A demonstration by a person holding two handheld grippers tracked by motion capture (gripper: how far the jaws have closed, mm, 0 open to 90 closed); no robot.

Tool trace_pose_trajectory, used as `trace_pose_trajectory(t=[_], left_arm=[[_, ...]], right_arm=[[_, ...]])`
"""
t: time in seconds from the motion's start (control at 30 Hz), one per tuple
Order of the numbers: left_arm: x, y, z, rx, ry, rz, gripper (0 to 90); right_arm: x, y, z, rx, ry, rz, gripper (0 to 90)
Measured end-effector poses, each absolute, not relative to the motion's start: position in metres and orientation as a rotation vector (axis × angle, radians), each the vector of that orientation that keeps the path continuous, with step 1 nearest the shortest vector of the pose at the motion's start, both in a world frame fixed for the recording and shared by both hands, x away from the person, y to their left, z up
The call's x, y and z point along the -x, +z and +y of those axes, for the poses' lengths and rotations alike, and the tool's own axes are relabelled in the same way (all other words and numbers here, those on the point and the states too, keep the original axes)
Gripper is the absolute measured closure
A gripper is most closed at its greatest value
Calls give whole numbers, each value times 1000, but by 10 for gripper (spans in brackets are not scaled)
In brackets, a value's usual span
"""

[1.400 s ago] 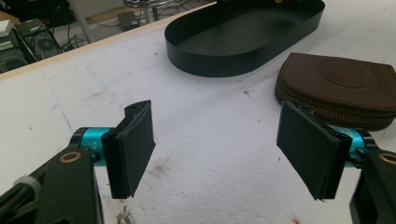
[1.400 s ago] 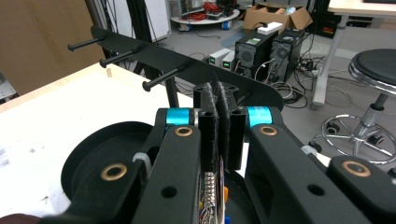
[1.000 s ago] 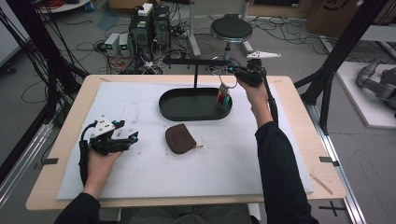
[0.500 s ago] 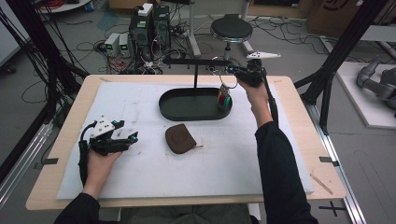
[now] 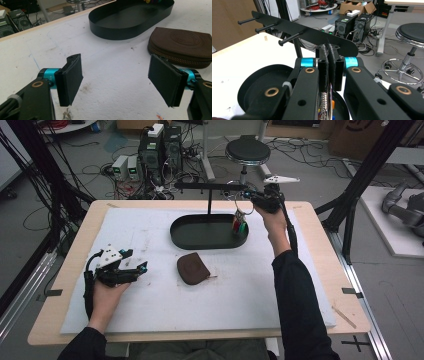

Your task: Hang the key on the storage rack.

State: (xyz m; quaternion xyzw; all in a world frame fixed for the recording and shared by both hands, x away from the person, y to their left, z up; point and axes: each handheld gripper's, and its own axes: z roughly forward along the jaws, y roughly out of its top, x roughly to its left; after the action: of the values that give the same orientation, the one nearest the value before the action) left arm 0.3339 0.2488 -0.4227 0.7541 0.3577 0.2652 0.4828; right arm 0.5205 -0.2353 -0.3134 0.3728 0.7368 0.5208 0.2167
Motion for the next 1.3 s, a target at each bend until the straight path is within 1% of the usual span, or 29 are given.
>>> trace_pose_trajectory(t=[0.13,0.33,0.47,0.53,0.67,0.73,0.93,1.17,1.27,1.3], left_arm=[[-334,-423,249,-1835,646,873,274],[-333,-423,248,-1835,646,872,274],[-333,-422,248,-1838,647,870,274],[-333,-423,248,-1837,646,871,274],[-334,-422,248,-1836,649,869,274],[-334,-422,248,-1835,649,869,274],[-334,-419,250,-1825,657,865,274],[-336,-415,252,-1811,663,864,274],[-337,-414,252,-1809,666,863,274],[-338,-414,252,-1809,667,865,274]], right_arm=[[-520,-314,-236,-1041,1454,2037,854],[-519,-313,-237,-1053,1431,2029,851],[-518,-311,-238,-1059,1382,2001,806],[-516,-310,-241,-1066,1367,1986,798],[-512,-307,-247,-1064,1355,1971,740],[-509,-304,-247,-1060,1324,1971,664],[-494,-299,-256,-1036,1285,1999,511],[-465,-295,-265,-995,1311,1992,476],[-453,-296,-270,-1012,1312,2021,431],[-448,-297,-272,-1010,1323,2013,435]])
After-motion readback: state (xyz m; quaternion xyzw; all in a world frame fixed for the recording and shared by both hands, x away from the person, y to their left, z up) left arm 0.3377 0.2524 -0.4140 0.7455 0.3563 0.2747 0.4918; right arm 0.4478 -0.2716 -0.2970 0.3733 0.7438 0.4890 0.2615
